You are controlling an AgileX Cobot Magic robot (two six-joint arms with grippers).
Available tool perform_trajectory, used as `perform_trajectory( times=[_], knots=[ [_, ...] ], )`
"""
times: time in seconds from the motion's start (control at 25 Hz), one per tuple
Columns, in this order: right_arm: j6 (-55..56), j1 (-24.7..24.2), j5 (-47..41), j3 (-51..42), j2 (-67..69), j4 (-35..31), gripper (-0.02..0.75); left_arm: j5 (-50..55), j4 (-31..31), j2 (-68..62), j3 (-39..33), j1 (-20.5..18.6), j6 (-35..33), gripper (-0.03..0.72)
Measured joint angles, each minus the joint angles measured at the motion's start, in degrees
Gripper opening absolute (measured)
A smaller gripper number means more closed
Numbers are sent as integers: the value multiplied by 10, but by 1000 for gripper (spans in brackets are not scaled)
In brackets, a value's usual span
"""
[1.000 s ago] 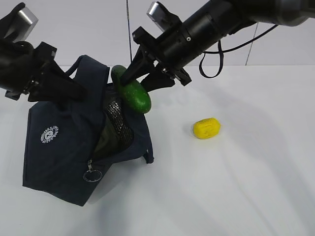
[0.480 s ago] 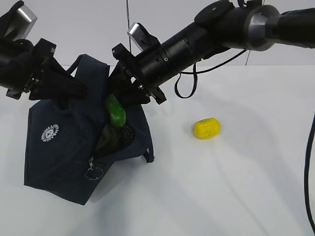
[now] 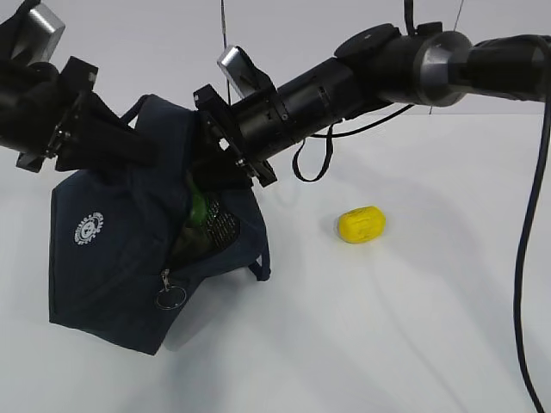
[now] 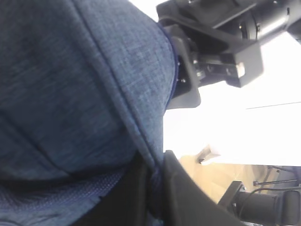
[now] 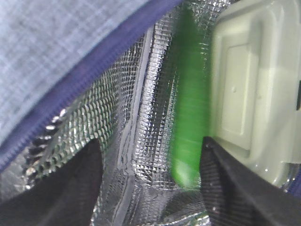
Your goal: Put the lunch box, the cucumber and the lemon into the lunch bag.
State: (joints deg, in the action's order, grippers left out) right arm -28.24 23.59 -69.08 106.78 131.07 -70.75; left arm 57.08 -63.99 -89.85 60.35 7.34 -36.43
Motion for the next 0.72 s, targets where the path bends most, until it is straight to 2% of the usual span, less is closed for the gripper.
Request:
perform_trajectory(
  times=[0.16,0.4,0.6,0.72],
  knots=[
    [-8,0,0,0,0,6,478,1,-2,0,0,0,0,17],
    [-18,-4,0,3,0,24,488,2,-3,0,0,0,-3,17],
    [-11,-31,0,54,0,125,488,2,17,0,0,0,-6,17],
    [7,-46,-1,79,-10,217,488,2,30,0,0,0,-7,17]
  ],
)
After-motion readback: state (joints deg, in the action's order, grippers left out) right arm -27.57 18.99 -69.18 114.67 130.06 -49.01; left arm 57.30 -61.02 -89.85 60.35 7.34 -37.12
